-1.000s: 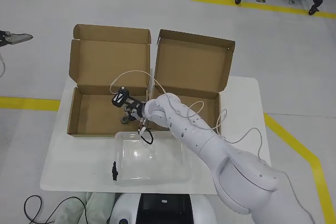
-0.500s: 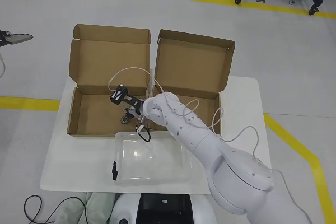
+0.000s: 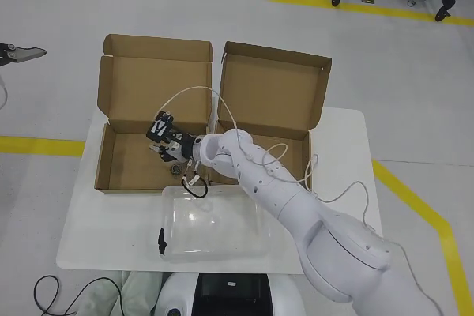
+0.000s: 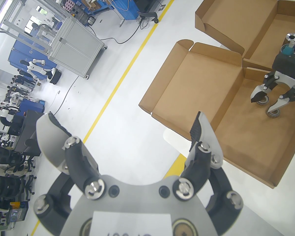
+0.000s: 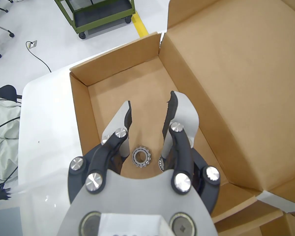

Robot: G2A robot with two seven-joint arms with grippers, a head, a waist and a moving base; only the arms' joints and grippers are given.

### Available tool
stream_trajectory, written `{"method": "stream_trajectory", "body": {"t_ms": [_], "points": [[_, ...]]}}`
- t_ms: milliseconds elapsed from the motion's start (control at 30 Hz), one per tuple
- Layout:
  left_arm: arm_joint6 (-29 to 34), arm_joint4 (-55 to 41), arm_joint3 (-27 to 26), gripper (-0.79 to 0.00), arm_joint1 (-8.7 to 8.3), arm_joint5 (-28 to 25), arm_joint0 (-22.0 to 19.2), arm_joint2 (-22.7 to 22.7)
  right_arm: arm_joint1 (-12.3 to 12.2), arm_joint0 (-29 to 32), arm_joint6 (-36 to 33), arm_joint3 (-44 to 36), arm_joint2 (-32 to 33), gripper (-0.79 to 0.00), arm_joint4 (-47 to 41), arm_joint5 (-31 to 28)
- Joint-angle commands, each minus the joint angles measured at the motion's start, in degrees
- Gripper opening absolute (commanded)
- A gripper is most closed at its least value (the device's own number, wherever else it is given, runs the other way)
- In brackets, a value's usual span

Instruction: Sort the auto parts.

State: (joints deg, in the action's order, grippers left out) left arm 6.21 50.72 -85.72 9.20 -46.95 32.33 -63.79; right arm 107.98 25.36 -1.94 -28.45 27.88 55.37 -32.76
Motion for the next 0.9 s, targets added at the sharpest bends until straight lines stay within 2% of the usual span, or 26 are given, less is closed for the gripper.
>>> {"method": "stream_trajectory", "body": {"t_ms": [0, 133, 333, 700, 767, 800, 867], "points": [[0.0, 0.0, 0.0, 0.0, 0.0, 0.0, 0.0, 0.0, -0.8, 1.0, 0.4, -2.4, 0.6, -0.52, 1.0, 0.7], [0.0, 0.0, 0.0, 0.0, 0.0, 0.0, 0.0, 0.0, -3.0, 3.7, 0.2, -8.4, 2.4, -0.52, 3.3, 2.5], [0.0, 0.0, 0.0, 0.0, 0.0, 0.0, 0.0, 0.0, -7.3, 9.7, -4.0, -20.1, 7.0, -0.52, 7.2, 5.2], [0.0, 0.0, 0.0, 0.0, 0.0, 0.0, 0.0, 0.0, -15.8, 27.7, -14.2, -46.5, 20.4, -0.499, 15.5, 5.5], [0.0, 0.0, 0.0, 0.0, 0.0, 0.0, 0.0, 0.0, -16.9, 31.1, -15.5, -51.0, 22.6, -0.449, 17.0, 5.4], [0.0, 0.0, 0.0, 0.0, 0.0, 0.0, 0.0, 0.0, -17.4, 32.8, -16.0, -53.1, 23.6, -0.382, 17.6, 5.3], [0.0, 0.0, 0.0, 0.0, 0.0, 0.0, 0.0, 0.0, -18.3, 35.9, -16.5, -56.6, 25.7, -0.194, 18.6, 5.1]]}}
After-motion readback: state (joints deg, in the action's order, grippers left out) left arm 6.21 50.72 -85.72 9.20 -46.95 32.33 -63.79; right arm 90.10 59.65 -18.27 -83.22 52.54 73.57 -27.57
